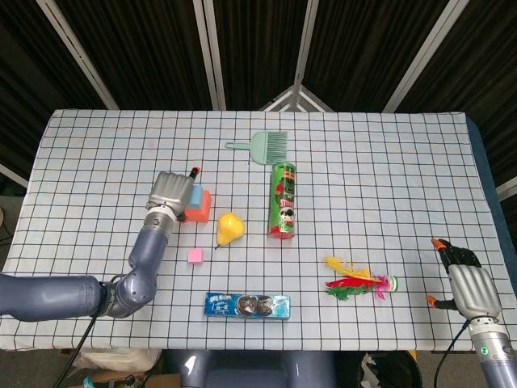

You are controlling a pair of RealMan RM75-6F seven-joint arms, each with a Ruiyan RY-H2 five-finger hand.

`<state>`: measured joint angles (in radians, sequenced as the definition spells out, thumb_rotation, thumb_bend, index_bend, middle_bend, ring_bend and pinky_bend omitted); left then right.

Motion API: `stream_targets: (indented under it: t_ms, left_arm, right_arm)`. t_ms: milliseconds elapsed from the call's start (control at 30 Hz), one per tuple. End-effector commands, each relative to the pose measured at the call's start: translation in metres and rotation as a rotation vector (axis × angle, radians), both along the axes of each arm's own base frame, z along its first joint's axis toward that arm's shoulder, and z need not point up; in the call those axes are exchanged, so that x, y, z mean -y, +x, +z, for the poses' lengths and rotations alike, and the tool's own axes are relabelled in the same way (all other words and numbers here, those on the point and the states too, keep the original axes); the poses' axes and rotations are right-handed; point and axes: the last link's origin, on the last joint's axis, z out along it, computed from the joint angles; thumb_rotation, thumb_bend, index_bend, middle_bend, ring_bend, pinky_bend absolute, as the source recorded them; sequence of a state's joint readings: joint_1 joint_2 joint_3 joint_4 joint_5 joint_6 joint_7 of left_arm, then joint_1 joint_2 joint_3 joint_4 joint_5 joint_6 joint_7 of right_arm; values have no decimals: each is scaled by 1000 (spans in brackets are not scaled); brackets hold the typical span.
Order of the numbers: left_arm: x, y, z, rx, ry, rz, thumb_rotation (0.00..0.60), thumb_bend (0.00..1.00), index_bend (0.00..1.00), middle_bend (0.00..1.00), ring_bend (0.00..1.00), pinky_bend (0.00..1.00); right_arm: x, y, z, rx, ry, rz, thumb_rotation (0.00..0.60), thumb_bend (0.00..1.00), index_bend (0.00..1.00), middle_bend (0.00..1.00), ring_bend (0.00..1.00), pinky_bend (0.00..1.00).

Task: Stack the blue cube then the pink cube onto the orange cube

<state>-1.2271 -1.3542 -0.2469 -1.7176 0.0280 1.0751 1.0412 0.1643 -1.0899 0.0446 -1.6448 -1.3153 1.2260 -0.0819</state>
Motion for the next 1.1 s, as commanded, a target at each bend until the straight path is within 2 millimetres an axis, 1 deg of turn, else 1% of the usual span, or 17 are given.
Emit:
stream_targets:
  t_ms: [33,67,100,133,200,233,300,333,433,533,633,733,800,933,1100]
  left_arm:
    - [30,6,61,164,77,-72,600,214,56,714,627,780]
    - [39,3,74,194,99,-88,600,214,76,714,627,780]
    - [45,0,81,214,113,-95,600,214,91,714,627,780]
    - [55,-6,93,239,131,-101,600,214,112,714,627,780]
    - [70,-22,108,264,149,-98,600,215,141,714,627,780]
    - [75,-30,112,258,151,-100,600,215,158,714,627,780]
    - [86,-47,112,234,131,-95,600,214,186,715,627,780]
    - [90,-54,108,232,111,-88,600,214,203,716,627,780]
    - [99,-76,88,213,23,-64,600,221,231,717,627,781]
    - [106,-93,60,183,-73,-36,600,240,247,718,627,782]
    - [108,-100,39,165,-115,-34,600,241,257,722,628,783]
    - [106,-100,19,157,-138,-37,600,242,272,727,633,787]
    - [104,-96,8,151,-136,-50,600,242,292,730,639,793]
    - [102,-84,-8,161,-114,-70,600,243,318,735,650,800]
    - [105,-75,-24,142,-127,-73,600,243,321,738,651,802]
  right_arm:
    - [-1,0,2,0,-6,-1,600,173,42,96,126,102]
    - [-1,0,2,1,-8,-1,600,173,42,95,126,102]
    - [-1,0,2,2,-9,-1,600,173,42,95,126,102]
    - [-1,0,2,4,-9,-1,600,173,42,95,126,102]
    - [-2,1,3,8,-8,1,600,173,42,96,126,102]
    - [-2,2,3,8,-6,4,600,173,42,96,126,102]
    - [-2,3,2,11,-4,9,600,173,42,96,126,102]
    - [-3,4,2,13,-3,13,600,174,42,95,126,102]
    - [-3,5,2,14,-3,17,600,173,42,95,126,102]
    - [-4,4,4,17,-7,10,600,174,42,95,126,102]
    - [-4,3,6,19,-16,7,600,174,42,95,126,102]
    - [-5,3,8,21,-20,5,600,174,42,96,126,102]
    - [-5,2,8,21,-20,4,600,173,42,96,126,102]
    - [-6,2,8,23,-18,6,600,173,42,96,126,102]
    - [-5,1,8,27,-16,6,600,173,42,95,126,102]
